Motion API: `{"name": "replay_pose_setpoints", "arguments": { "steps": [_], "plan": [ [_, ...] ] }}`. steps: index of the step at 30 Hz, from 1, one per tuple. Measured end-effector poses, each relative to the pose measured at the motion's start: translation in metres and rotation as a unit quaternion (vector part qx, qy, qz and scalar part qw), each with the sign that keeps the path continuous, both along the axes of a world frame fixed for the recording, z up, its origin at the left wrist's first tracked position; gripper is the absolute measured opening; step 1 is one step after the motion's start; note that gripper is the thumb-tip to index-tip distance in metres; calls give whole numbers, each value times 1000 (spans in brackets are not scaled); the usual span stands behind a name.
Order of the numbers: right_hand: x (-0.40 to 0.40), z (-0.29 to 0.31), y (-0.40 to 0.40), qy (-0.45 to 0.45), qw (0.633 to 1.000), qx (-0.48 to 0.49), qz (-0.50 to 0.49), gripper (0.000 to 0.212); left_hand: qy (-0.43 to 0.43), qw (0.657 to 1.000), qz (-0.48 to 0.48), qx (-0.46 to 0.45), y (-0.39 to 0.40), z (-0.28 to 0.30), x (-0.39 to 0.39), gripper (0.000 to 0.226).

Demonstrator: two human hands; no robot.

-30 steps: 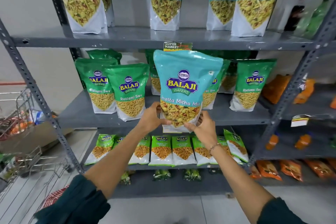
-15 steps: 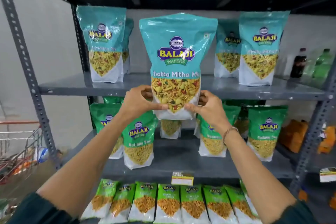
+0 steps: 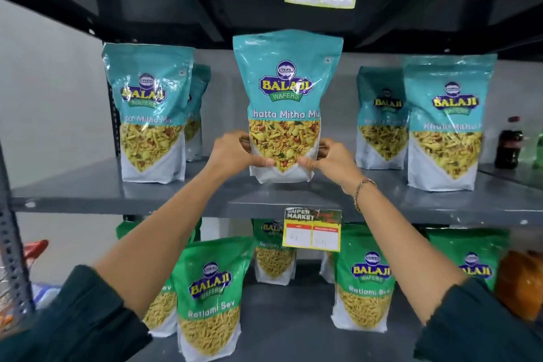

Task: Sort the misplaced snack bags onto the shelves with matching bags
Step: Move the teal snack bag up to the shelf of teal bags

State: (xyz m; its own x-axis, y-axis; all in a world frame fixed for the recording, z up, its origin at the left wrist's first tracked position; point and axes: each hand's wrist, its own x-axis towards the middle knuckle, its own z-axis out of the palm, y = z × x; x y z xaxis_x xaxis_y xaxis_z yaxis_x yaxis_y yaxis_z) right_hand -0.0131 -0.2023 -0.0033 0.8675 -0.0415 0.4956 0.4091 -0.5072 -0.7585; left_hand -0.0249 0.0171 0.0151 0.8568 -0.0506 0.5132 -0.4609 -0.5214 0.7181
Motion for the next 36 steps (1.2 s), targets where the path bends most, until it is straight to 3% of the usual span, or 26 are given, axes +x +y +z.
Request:
{"name": "replay_pose_setpoints", "arguments": {
  "steps": [10,18,32,36],
  "plan": [
    [46,-11,-17,49,999,-15,9,52,42,999,-7,10,-20,-14,46,51],
    [52,-12,-17,73,996,-49,1,55,58,998,-19,5,-23,-17,57,59],
    [36,-10,-13,53,997,-57,-1,38,64,998,-30,-1,-26,-19,56,59],
    [29,-10,-11,80,995,-45,30,33,53,997,-20,55,-26,-23,56,54]
  ]
}}
